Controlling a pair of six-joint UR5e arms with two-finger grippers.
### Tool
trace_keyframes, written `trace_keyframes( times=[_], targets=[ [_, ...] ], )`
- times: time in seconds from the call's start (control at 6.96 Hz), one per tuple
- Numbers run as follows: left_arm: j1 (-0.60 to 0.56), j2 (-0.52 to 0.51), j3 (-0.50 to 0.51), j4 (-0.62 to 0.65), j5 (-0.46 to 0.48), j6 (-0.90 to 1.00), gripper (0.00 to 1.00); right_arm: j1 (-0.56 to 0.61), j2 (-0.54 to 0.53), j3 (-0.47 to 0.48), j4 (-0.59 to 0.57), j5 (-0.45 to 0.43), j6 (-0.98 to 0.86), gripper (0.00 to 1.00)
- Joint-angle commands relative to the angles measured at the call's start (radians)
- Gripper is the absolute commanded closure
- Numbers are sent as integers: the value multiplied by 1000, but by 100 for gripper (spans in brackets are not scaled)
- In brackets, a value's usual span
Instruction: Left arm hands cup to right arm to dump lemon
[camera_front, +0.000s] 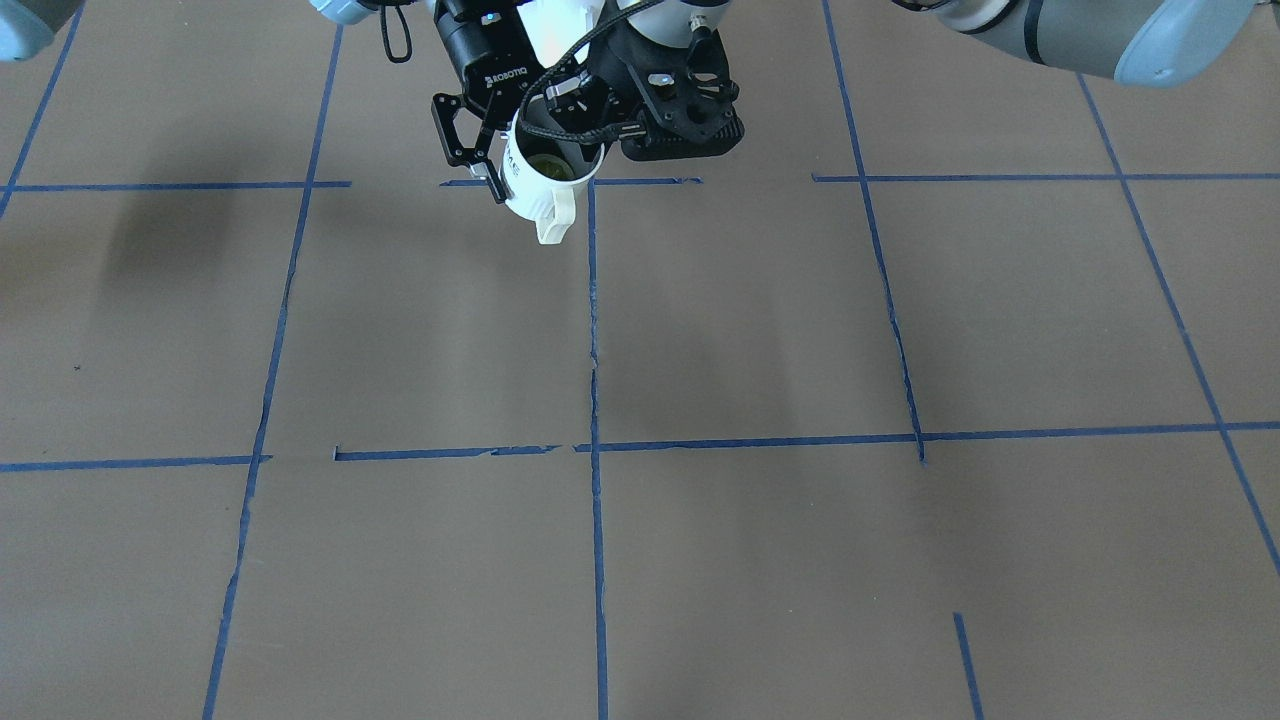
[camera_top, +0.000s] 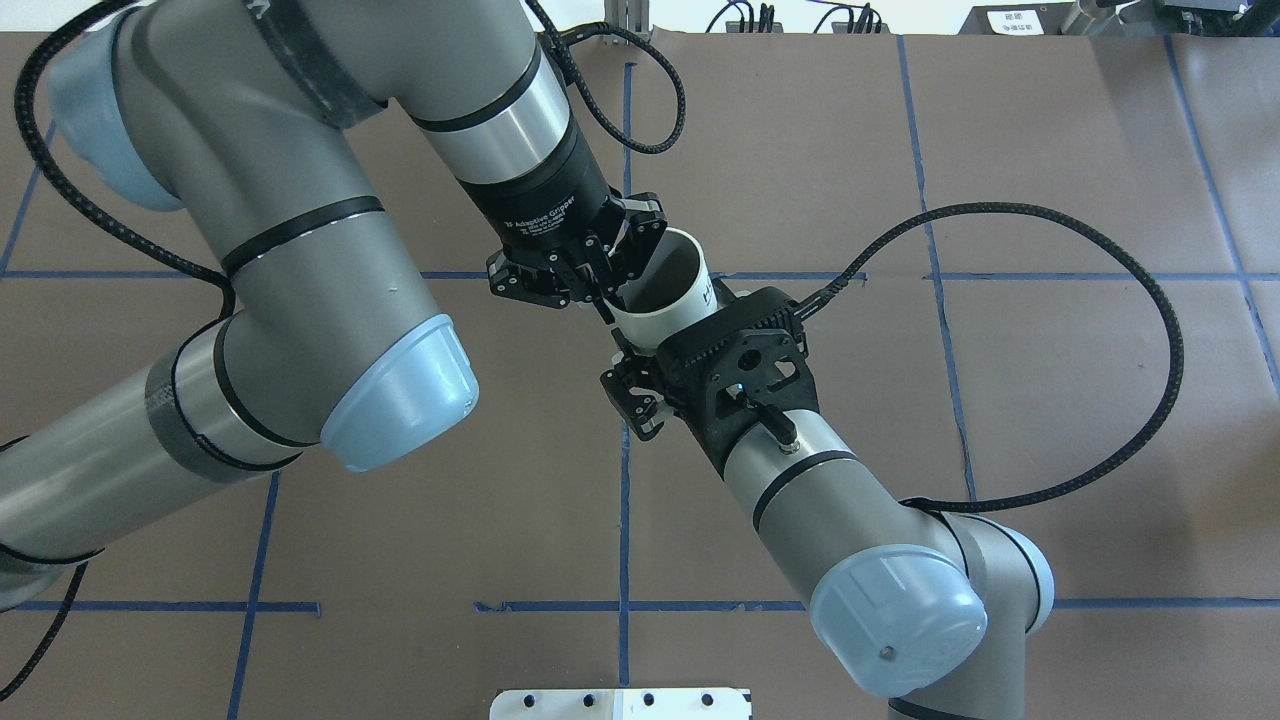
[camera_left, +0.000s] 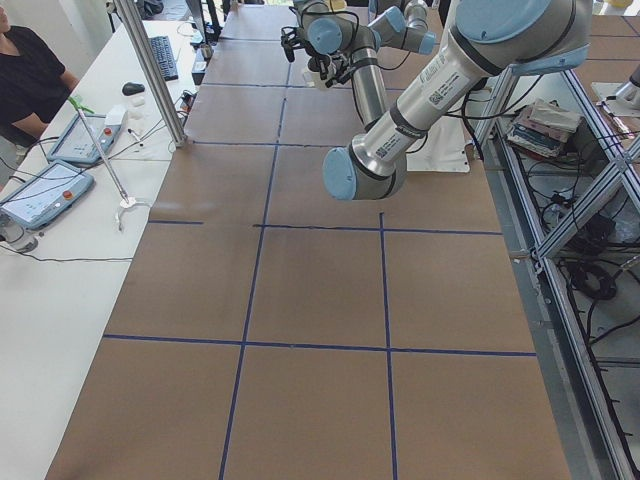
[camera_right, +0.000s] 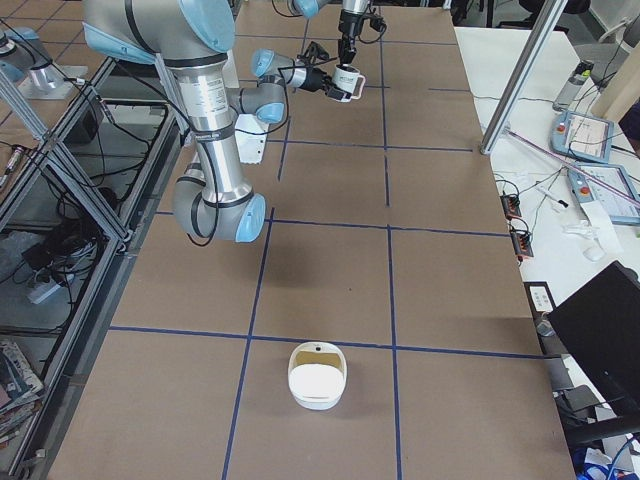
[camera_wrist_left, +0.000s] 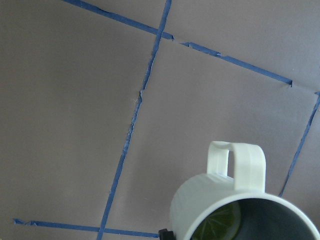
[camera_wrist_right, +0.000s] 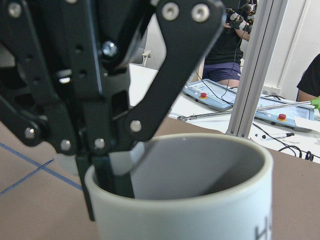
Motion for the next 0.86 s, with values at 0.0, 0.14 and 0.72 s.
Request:
trace_keyframes(
  times=[0.0, 0.14, 0.72],
  targets=[
    [0, 2, -5, -5, -9, -1, 69, -10, -1, 0, 0, 0, -3, 55],
    [-1, 2, -14, -10, -5, -1, 24, -18, 2, 5, 0, 0, 0, 69],
    [-156, 51, -62, -114, 2, 2, 0, -10, -46, 17, 6, -53, 16, 69]
  ],
)
